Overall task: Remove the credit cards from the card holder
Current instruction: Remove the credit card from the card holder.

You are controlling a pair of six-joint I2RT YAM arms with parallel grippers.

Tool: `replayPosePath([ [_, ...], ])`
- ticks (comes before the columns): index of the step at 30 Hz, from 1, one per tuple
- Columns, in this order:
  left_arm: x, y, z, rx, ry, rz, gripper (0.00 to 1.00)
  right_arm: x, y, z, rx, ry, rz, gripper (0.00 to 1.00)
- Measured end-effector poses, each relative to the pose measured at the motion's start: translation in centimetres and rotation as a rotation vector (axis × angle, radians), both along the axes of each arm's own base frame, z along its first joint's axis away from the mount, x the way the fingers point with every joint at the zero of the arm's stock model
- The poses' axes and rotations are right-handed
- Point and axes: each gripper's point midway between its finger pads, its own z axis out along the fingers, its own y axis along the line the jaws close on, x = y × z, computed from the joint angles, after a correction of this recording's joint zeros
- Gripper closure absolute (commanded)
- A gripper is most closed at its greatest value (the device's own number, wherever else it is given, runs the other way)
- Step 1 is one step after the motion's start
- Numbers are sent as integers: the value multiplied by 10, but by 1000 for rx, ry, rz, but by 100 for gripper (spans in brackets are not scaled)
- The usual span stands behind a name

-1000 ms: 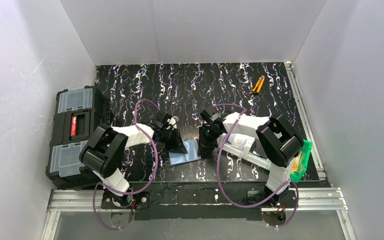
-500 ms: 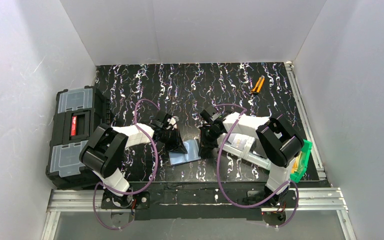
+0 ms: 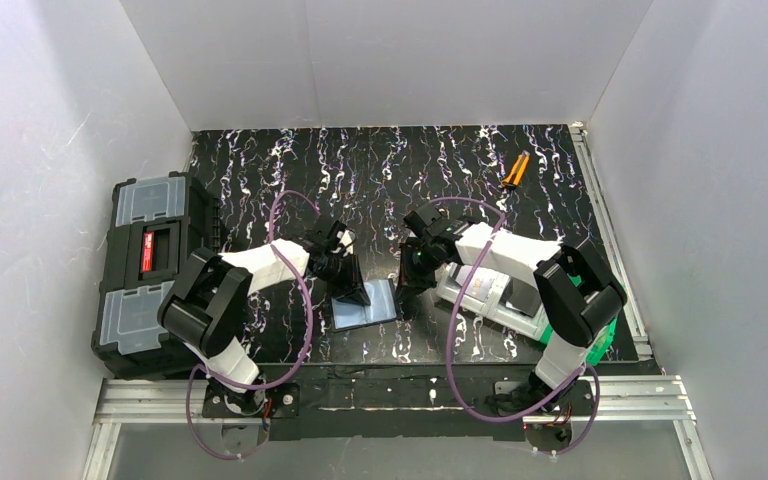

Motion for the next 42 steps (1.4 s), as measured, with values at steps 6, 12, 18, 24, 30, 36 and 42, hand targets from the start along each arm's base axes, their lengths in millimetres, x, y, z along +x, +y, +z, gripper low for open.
replayPosePath([
  [6, 0, 2, 0, 16, -2, -9, 95, -1, -1, -1, -10, 8, 0, 75],
  [12, -1, 3, -4, 23, 11, -9, 100, -6, -1, -15, -29, 55, 11, 74],
  [18, 0, 2, -7, 32, 30, -8, 100, -10, 0, -32, -45, 105, 21, 75],
  [24, 1, 1, -9, 35, 49, -6, 100, -13, 5, -35, -31, 122, 34, 75],
  [30, 1, 1, -9, 23, 61, 0, 100, -12, 20, -32, 7, 145, 58, 55],
  [36, 1, 0, -6, 19, 58, 3, 100, -13, 22, -32, 9, 158, 63, 99],
  [42, 1, 3, -3, 40, 37, 7, 84, -11, 24, -29, 14, 153, 60, 99],
])
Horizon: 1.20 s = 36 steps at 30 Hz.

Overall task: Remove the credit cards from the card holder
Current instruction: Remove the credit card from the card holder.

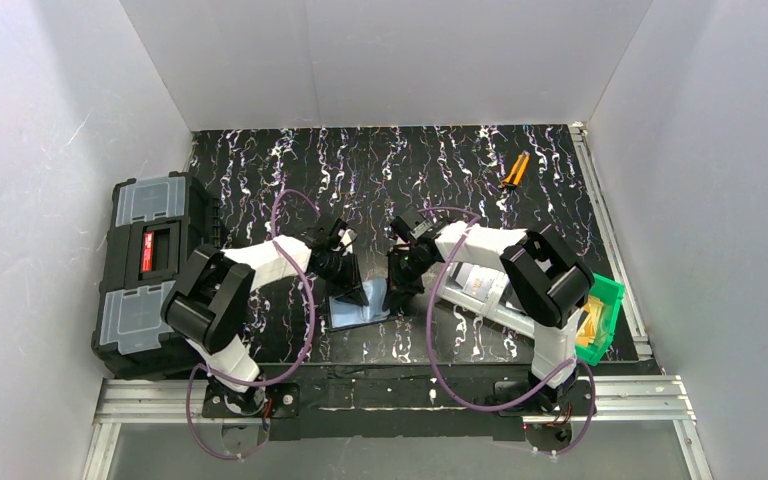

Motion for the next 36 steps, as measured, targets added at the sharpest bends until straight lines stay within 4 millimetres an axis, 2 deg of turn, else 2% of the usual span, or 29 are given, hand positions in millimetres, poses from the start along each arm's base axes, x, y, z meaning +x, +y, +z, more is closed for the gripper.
replayPosePath([
  [1, 0, 1, 1, 4, -4, 2, 74, 0, 0, 1, 1, -3, -1, 99],
  [3, 0, 3, 4, 12, -14, 5, 68, 2, 1, 5, 4, -17, -4, 99],
  [7, 2, 9, 17, 38, -51, 18, 66, 8, 0, 19, -3, -85, -10, 99],
  [13, 6, 23, 38, 95, -123, 45, 71, 18, -14, 34, -71, -174, -24, 99],
  [20, 4, 31, 23, 150, -91, 53, 78, 20, -26, 39, -143, -199, -8, 99],
  [23, 5, 30, 10, 163, -67, 52, 80, 24, -18, 49, -136, -219, 6, 99],
  [27, 6, 27, -2, 169, -42, 51, 81, 28, -3, 57, -119, -242, 38, 90],
  [29, 6, 27, -2, 167, -41, 49, 83, 27, 3, 54, -123, -239, 54, 85],
  [33, 7, 25, -2, 158, -43, 52, 85, 24, 8, 44, -135, -212, 71, 84],
  [36, 7, 24, -3, 153, -43, 56, 87, 22, 9, 34, -142, -184, 77, 74],
])
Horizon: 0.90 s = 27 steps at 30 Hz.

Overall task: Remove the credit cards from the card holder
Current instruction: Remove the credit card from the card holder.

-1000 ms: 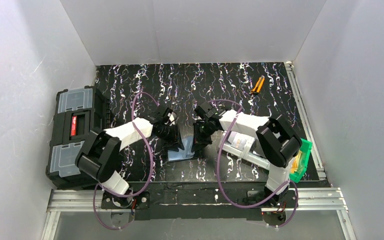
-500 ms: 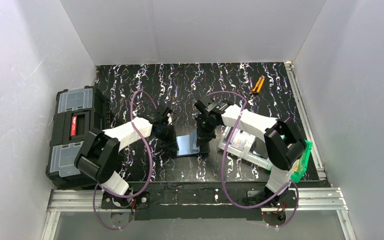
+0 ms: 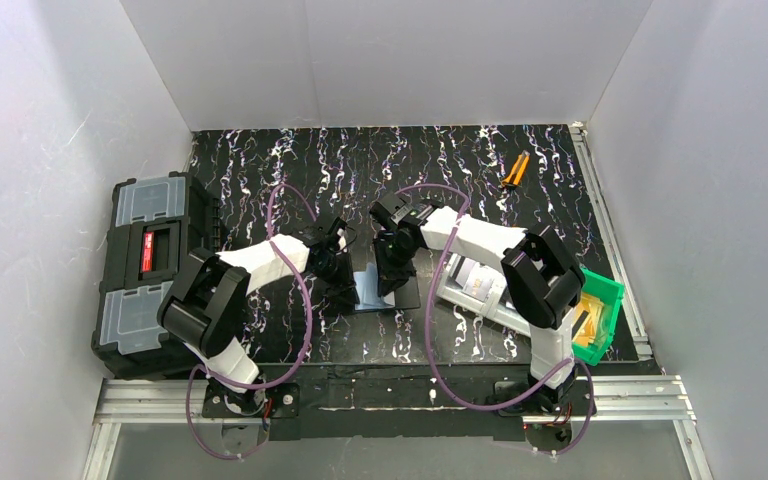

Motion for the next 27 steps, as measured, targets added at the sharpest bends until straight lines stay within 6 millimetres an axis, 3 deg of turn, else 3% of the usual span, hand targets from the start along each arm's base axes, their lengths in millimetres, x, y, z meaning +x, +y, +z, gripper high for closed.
replayPosePath([
  [5, 0, -1, 0, -7, -1, 5, 89, -2, 3, -1, 13, 10, 5, 64],
  [11, 0, 0, 1, -3, -5, 6, 90, -1, 5, 0, 20, 5, 3, 42],
  [15, -3, 2, 3, 5, -12, 4, 90, 0, 6, -1, 22, 4, 1, 34],
  [19, -4, 4, 8, 11, -23, 5, 91, 0, 7, -1, 25, 4, -1, 28],
  [27, -5, 8, 18, 15, -47, 10, 91, 1, 4, -4, 16, -7, -15, 26],
])
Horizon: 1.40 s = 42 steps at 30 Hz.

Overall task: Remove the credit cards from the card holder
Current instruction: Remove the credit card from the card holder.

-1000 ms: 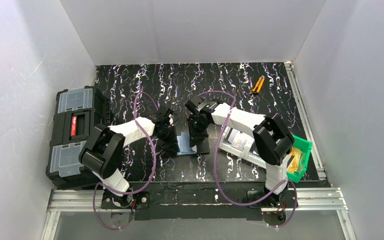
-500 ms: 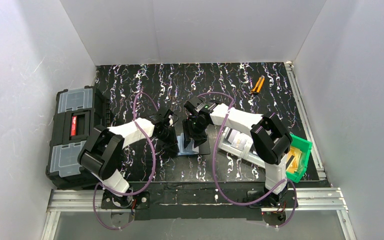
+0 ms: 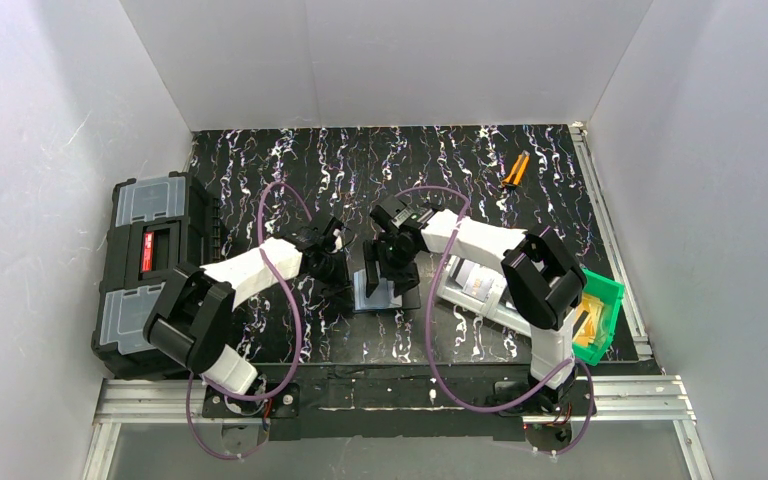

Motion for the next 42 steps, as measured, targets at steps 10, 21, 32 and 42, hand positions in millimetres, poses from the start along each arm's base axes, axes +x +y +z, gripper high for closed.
replayPosePath([
  [10, 3, -1, 5, -2, -9, -3, 90, -2, -7, -7, -29, 2, -13, 28],
  [21, 20, -13, 14, -27, -34, -3, 93, 9, -22, 10, -75, -93, -48, 28],
  [32, 23, 9, 9, 36, -29, 102, 91, 18, -17, 33, -146, -220, -8, 17],
  [42, 25, 23, 21, 25, -58, 149, 92, 15, 1, -15, -246, -165, 81, 17],
])
